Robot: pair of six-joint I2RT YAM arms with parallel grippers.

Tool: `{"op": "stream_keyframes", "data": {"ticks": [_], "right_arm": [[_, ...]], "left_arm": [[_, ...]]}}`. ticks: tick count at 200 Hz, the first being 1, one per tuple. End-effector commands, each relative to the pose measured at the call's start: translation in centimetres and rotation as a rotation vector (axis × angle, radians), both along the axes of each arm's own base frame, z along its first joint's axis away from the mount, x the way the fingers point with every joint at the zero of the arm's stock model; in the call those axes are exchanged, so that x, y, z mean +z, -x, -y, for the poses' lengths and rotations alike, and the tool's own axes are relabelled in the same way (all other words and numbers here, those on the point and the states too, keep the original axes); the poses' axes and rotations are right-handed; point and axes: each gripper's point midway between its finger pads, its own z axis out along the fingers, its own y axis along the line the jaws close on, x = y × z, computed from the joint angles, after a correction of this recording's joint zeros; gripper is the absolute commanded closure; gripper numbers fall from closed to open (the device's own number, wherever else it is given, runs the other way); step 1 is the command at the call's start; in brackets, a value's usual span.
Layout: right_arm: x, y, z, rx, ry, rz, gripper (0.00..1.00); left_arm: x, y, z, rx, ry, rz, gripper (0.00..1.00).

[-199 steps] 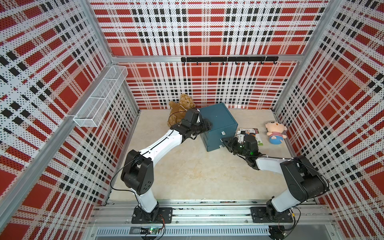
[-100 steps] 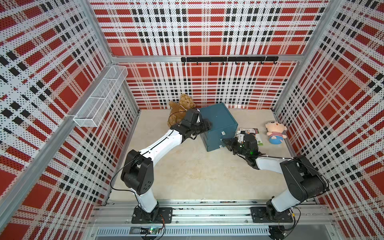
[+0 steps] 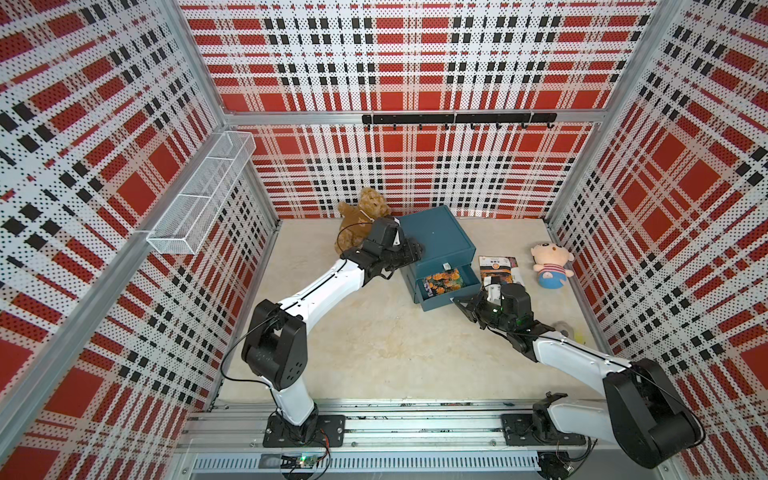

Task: Take the seed bags out of the drawer
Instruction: Open the drawer in the storage box.

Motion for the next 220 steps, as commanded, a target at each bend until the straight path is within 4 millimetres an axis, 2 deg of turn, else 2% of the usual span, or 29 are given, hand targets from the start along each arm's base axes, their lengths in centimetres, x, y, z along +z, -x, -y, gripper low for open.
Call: {"op": "stream_keyframes", "data": {"ticks": [1,58,113,132,157,179,220], "right_arm": [[-1.1,2.6,0.0,0.062,0.017,-0.05,1.0],[-0.9,4.4,1.3,0.032,0.032,-0.047,1.0],[-1.1,4.1,1.7,0.024,0.043,-0.042,0.99],[-1.2,4.0,1.8,0.025,0.063,-0.044,0.9],[-0.9,4.0,2.1,0.022,0.081,-0.034,0.65],[-0.7,4.3,2.6,0.022,0.115,-0.029,0.49],[-0.3,5.9,4.2,0.039,0.237,-0.027,0.36]], "left_arm": [[-6.9,2.7,-1.2,-0.03,-0.139,-0.191,0.3],[-7.0,2.8,-1.2,-0.03,-0.143,-0.19,0.3],[-7.0,2.9,-0.9,-0.034,-0.144,-0.188,0.3],[-6.9,3.0,-0.8,-0.035,-0.142,-0.19,0.3],[-7.0,3.1,-0.8,-0.033,-0.145,-0.19,0.3],[-7.0,3.0,-0.7,-0.033,-0.144,-0.19,0.3],[-7.1,2.9,-0.5,-0.038,-0.145,-0.19,0.3]]}}
